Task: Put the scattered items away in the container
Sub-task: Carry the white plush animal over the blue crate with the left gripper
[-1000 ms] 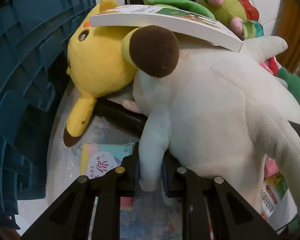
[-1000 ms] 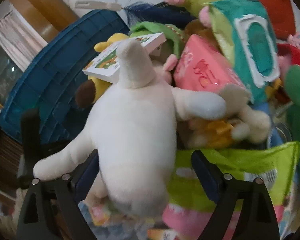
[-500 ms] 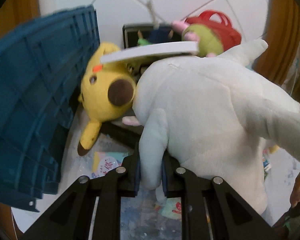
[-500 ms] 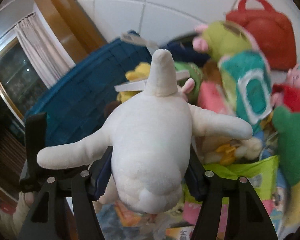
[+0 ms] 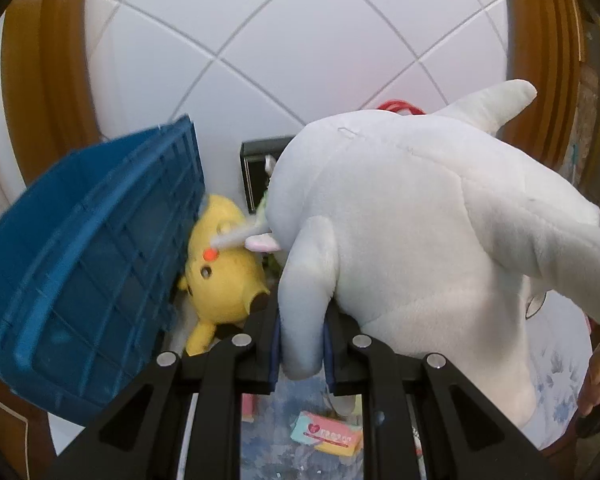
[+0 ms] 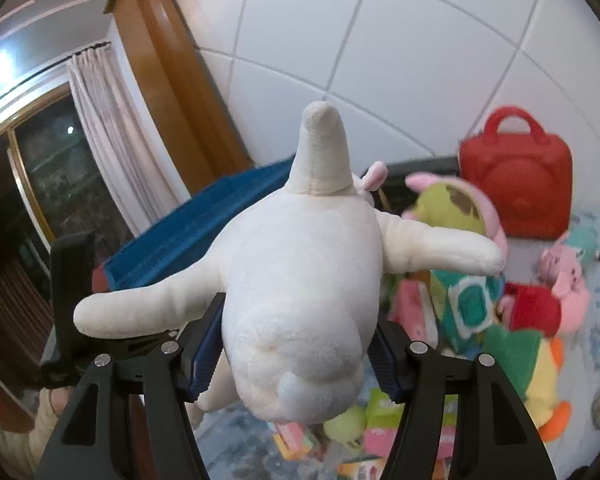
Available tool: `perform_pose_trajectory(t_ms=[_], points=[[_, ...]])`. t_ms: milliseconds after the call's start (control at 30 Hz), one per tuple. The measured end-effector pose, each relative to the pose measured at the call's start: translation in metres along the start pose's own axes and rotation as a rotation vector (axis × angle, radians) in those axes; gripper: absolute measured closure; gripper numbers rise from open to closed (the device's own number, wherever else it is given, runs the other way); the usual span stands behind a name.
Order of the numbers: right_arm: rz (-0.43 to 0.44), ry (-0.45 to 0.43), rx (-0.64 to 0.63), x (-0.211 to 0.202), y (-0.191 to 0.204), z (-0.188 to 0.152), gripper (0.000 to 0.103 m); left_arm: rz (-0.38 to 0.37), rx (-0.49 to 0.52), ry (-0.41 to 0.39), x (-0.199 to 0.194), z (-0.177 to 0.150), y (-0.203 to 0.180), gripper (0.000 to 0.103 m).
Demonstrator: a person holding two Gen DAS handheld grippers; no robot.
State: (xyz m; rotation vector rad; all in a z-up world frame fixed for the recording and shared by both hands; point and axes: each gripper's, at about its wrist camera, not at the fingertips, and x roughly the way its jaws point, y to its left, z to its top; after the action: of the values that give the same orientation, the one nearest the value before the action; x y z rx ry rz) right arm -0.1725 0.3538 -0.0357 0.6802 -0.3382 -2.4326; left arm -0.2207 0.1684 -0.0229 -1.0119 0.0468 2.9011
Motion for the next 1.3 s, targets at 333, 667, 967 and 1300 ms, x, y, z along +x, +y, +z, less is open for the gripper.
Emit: perform_pose_trajectory(t_ms=[333,667,967,1300], points=[[0.048,-0.021,-0.045,0.005,0.025,0.028,0.039,0.066,-0.041,-0.024,-0.026,0.022,0.024,0.087],[0.169,-0.036,-0.129,0.067,0.091,0.068,0.039,0.206,-0.104,-0.079,-0.055,0.046,0.122,0.087],[0.24,-0.031,-0.149,0.2,0.19,0.117,0.039,0.306,-0.137,-0.042,-0.045,0.085,0.281,0.087],[0.193,0.06,-0.102,0.369,0.234,0.192,0.039,0.265,-0.136,0.083,0.039,0.154,0.428,0.087]])
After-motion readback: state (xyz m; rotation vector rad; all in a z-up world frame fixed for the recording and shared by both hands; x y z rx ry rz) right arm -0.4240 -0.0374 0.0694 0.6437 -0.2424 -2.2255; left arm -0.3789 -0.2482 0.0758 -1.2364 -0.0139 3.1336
